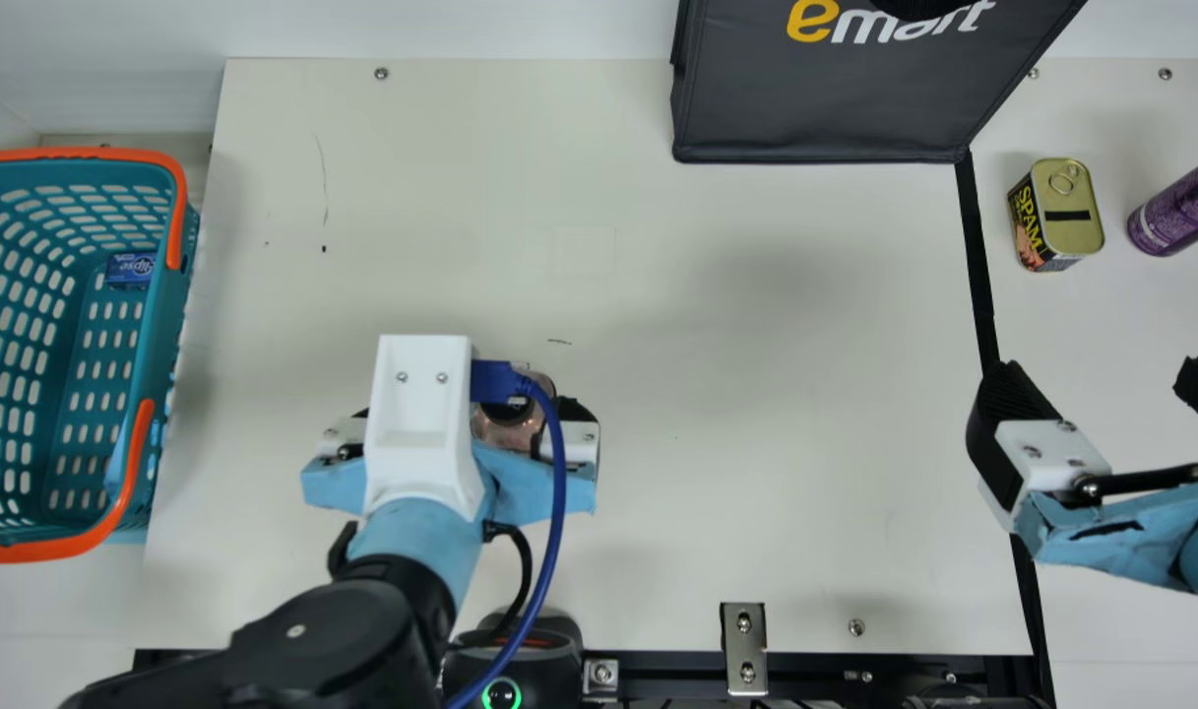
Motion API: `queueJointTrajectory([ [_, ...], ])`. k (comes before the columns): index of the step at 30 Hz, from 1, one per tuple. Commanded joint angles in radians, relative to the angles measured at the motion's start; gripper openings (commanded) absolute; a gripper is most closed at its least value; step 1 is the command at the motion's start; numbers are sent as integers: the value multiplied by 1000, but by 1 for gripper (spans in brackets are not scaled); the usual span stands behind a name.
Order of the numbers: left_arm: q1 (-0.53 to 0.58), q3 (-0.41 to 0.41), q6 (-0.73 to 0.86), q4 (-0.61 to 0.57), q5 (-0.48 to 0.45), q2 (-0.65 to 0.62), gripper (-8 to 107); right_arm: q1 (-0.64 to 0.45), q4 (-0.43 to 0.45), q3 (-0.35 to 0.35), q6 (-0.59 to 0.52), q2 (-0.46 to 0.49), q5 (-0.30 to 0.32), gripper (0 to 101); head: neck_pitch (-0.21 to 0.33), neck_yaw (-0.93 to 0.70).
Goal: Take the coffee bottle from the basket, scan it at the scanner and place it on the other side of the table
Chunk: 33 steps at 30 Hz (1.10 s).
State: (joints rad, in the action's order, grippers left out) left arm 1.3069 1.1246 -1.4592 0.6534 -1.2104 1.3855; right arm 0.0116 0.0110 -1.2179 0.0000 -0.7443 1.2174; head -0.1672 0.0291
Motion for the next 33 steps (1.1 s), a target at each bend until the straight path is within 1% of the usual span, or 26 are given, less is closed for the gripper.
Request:
queueJointTrajectory([
  [1, 1, -9, -34, 20, 10, 20, 90, 0, 0, 0, 0, 0, 0, 95, 29, -2],
  [9, -9, -44, -120, 79, 66, 77, 90, 0, 0, 0, 0, 0, 0, 95, 29, -2],
  [16, -20, -72, -170, 122, 114, 99, 90, 0, 0, 0, 0, 0, 0, 95, 29, -2],
  [25, -24, -96, -213, 168, 142, 97, 30, 0, 0, 0, 0, 0, 0, 95, 29, -2],
  [30, -22, -107, -193, 177, 151, 70, -4, 0, 0, 0, 0, 0, 0, 95, 29, -2],
  [31, -21, -109, -179, 174, 154, 61, -8, 0, 0, 0, 0, 0, 0, 95, 29, -2],
  [33, -18, -110, -141, 166, 160, 40, -8, 0, 0, 0, 0, 0, 0, 95, 29, -2],
])
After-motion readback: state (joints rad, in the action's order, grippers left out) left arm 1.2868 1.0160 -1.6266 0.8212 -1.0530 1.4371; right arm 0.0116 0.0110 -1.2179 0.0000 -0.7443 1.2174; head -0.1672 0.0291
